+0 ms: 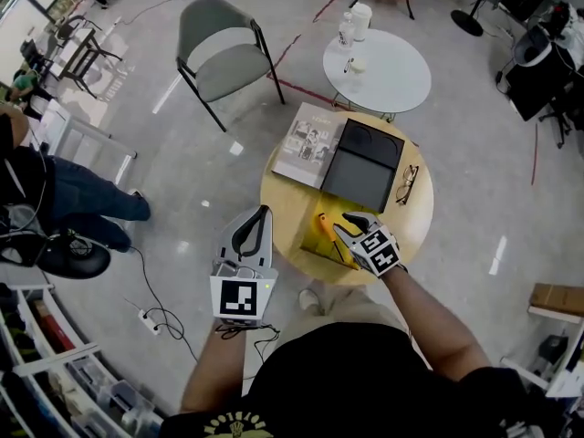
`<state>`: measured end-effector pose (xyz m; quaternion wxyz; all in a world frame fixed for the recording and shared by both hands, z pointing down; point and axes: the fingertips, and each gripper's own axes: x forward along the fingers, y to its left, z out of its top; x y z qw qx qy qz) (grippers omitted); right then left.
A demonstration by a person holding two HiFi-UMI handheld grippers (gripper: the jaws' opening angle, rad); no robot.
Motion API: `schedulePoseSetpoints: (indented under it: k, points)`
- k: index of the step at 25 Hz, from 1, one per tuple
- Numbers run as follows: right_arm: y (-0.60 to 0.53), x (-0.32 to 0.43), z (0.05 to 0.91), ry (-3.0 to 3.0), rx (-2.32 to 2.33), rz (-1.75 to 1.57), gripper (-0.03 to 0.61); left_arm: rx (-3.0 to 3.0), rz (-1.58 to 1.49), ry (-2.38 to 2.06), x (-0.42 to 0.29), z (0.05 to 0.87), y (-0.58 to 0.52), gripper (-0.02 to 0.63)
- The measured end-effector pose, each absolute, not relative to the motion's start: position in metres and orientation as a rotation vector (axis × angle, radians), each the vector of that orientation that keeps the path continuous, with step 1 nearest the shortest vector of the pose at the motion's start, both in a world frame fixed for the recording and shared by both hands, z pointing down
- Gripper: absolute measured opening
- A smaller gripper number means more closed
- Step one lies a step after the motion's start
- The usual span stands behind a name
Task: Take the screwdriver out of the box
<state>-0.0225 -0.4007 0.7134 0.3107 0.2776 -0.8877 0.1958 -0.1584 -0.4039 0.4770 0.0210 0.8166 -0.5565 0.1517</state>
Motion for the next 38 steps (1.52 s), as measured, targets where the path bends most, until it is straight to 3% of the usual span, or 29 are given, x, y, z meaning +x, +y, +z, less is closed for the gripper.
schedulePoseSetpoints:
  k: [33,38]
  points:
    - [-0.391,-0.052,0.852,-2.074,0.607,0.721,0.193,2.477,0.496,-1.744,-0.179,0.491,-0.401,0.014]
    - [-0.394,-0.051,0.856,-2.01,0.664,0.679,0.152,2.472,0.517,-1.747,-0.185,0.492,-0.395,0.014]
